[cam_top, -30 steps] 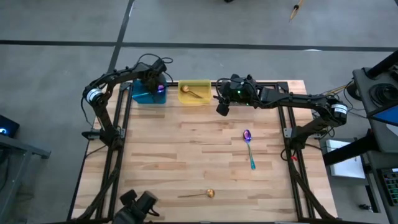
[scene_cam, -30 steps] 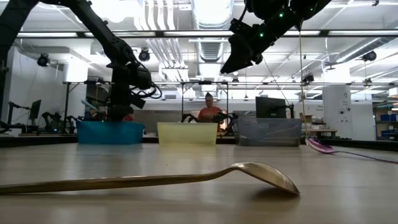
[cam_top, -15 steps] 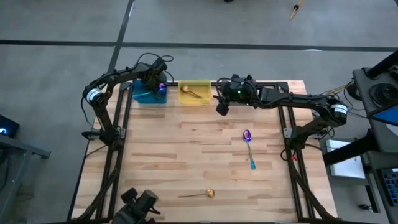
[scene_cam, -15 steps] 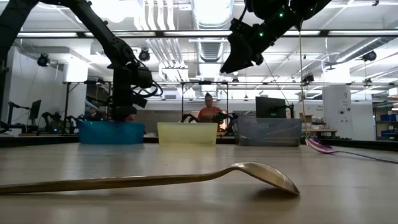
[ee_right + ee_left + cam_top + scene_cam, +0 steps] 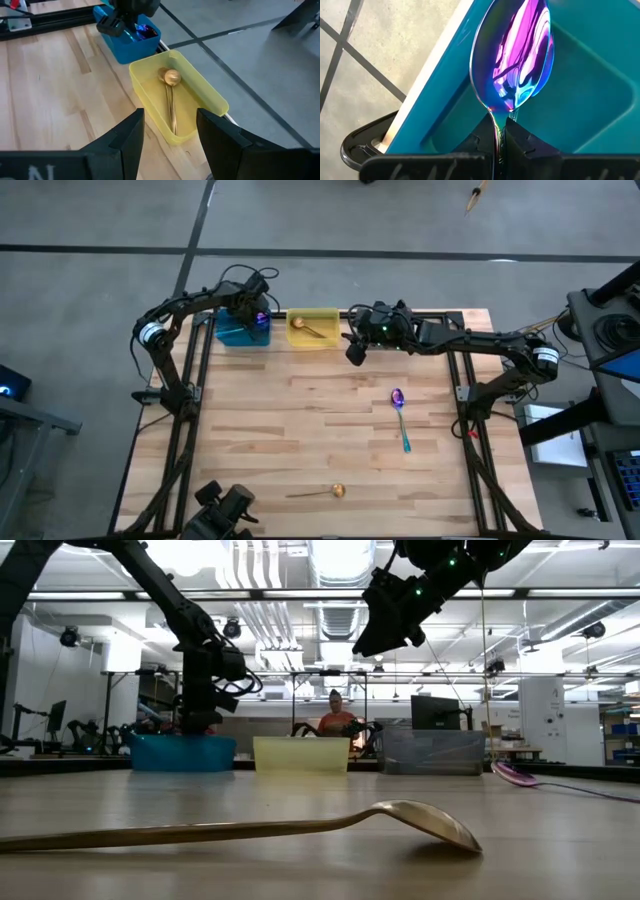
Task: Sort silverware by color (type)
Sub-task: Put the blue spoon into the blue bin
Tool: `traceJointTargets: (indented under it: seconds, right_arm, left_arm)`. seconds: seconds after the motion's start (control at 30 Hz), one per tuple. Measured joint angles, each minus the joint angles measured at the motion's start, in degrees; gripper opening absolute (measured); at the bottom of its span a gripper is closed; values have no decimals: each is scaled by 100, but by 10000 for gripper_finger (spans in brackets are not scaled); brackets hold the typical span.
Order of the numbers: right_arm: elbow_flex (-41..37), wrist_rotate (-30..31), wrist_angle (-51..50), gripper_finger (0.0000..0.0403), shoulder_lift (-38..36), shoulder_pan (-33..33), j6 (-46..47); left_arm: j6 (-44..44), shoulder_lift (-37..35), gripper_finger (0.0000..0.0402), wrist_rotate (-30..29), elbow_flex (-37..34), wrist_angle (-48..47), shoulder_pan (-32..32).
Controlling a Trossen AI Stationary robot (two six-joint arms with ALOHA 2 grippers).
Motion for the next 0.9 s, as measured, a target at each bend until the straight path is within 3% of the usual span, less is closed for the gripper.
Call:
traceJointTargets:
  seconds: [0.53, 0.9]
  right_arm:
    - [7, 0, -4, 171, -4, 0, -4]
    - [7, 0, -23, 171, -4, 0, -7]
  left_arm:
    - [-16, 0, 1, 0, -24, 28, 0]
    - [-150, 0, 43, -2, -24, 121, 0]
